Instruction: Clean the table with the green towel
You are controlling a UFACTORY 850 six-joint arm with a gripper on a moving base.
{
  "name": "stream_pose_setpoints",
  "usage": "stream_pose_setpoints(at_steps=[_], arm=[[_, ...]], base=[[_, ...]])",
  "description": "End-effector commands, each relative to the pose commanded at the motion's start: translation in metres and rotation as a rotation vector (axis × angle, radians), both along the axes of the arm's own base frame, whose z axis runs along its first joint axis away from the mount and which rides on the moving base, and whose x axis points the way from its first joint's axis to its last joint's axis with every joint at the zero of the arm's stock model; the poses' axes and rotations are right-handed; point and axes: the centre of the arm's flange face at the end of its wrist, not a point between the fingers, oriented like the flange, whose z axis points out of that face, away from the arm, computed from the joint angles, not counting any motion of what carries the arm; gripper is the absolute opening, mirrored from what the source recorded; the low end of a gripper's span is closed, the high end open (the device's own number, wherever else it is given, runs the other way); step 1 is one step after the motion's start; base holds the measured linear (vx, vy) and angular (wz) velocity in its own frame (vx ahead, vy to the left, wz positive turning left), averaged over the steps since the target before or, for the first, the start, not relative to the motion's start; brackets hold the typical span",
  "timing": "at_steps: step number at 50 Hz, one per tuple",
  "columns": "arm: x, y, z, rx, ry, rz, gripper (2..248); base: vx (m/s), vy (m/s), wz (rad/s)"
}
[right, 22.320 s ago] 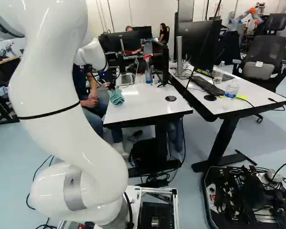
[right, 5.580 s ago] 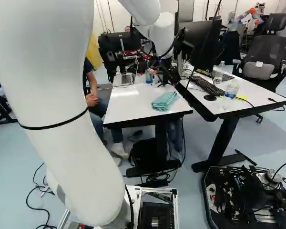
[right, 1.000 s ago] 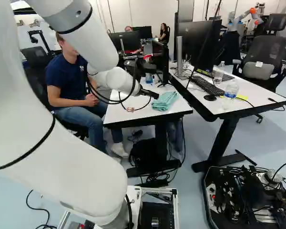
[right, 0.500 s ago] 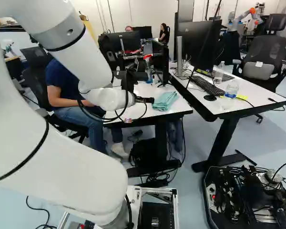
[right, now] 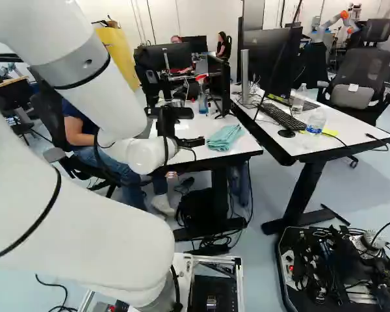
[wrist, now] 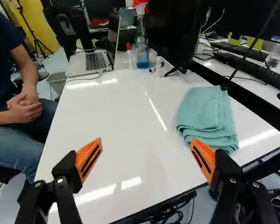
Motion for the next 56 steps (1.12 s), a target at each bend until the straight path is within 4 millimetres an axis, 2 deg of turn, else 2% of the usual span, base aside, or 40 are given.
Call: stream_pose_setpoints(at_steps=[27, 56], arm=[[-0.025, 0.009, -0.013, -0.016, -0.056, 0.052, 247], [-0.031, 0.011, -0.016, -0.019, -0.069, 0.064, 247]], base=[[0.0, 0.0, 0.0], [0.0, 0.0, 0.0]])
